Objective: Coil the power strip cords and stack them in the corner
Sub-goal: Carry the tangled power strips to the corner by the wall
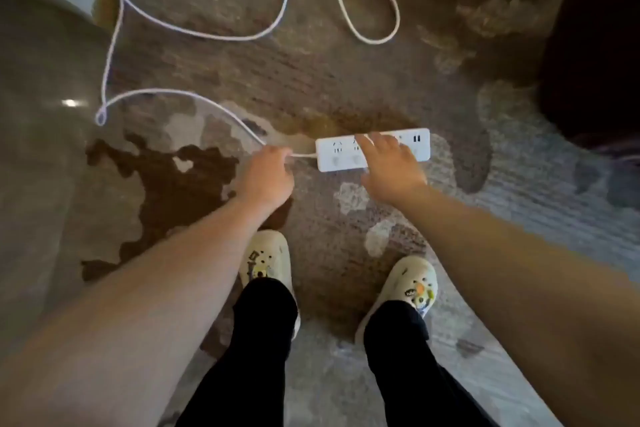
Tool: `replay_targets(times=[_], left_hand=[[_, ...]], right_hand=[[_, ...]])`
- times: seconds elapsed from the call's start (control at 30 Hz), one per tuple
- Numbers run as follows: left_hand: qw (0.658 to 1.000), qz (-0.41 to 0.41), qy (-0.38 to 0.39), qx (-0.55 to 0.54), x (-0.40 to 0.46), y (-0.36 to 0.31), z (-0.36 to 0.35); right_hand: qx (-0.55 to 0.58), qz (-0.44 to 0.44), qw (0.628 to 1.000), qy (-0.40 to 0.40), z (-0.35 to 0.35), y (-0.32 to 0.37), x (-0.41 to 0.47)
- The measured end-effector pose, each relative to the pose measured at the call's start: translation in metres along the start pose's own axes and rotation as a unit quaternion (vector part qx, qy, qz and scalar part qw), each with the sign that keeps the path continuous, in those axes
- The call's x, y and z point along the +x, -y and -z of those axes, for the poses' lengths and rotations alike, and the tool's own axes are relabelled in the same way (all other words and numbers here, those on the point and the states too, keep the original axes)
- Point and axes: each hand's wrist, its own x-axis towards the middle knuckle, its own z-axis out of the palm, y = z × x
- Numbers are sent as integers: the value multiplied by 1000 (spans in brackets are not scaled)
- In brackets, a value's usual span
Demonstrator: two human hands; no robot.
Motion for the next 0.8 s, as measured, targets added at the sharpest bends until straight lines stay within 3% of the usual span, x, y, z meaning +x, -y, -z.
replay_targets(times=[0.1, 0.2, 0.33, 0.47, 0.57, 0.8], left_hand=[[992, -33, -38, 118, 51, 13, -34], [974, -35, -14, 223, 80, 25, -62], [954, -57, -34, 292, 88, 33, -71], [977, -89, 5, 195, 59, 29, -41], [984, -120, -27, 129, 21, 15, 0], [993, -108, -49, -23, -92, -76, 152]], right_hand=[[-39, 24, 999, -16, -36, -6, 44], [-88, 32, 995, -40, -63, -8, 70], [-118, 45, 987, -98, -72, -10, 77], [-54, 50, 987, -144, -51, -10, 50], [34, 50, 983, -171, -8, -5, 7], [170, 92, 957, -219, 169, 30, -117]])
